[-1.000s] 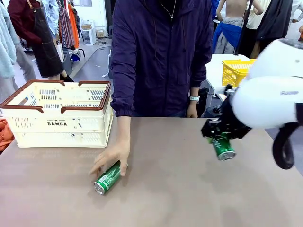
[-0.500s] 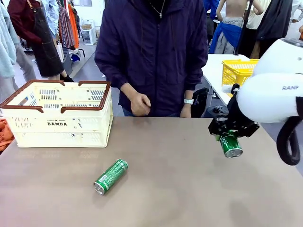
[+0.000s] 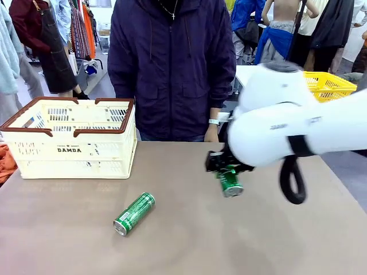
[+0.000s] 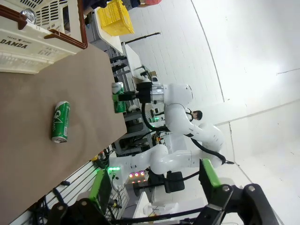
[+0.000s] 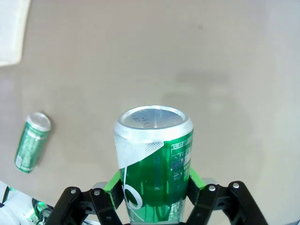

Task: Place the drinks into the Shopping basket.
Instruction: Pick up one drink and place it into the Shopping basket.

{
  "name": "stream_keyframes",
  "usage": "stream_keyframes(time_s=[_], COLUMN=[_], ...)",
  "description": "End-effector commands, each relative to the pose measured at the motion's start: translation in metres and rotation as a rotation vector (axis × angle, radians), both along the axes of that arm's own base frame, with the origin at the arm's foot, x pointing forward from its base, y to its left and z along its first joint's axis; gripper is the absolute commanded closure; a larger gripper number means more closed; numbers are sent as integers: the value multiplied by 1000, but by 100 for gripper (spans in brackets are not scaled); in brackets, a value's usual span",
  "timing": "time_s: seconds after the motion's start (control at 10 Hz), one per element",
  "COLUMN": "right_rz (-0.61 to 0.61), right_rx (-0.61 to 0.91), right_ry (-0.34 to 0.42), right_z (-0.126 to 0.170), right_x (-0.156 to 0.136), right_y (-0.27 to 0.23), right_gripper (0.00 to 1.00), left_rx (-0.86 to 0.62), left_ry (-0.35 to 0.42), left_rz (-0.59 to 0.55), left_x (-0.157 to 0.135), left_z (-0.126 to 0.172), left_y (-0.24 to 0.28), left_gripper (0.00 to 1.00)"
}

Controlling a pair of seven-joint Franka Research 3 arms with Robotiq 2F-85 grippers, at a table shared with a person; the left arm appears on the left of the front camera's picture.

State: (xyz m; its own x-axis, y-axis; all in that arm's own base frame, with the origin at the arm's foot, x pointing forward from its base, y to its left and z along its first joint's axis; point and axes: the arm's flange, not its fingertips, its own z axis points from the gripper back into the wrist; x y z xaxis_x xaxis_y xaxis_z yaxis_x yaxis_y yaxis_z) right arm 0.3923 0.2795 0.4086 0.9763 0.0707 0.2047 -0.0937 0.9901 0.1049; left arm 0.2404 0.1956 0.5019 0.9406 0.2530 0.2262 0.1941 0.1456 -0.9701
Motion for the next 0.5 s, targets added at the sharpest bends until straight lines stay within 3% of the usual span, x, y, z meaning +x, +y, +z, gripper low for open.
stream_keyframes(time_s=[0.0,0.4], right_rz=[-13,-37], right_rx=[-70,-121], right_ry=[29,72], right_z=[-14,-88], right_x=[33,39], right_y=[48,127], right_gripper=[100,100], left_rx=[3,3], left_ry=[-10,-10], left_rz=[-12,-12], left_x=[-2,-2], left_z=[1,1], left_y=[1,1], left_gripper=[0,0])
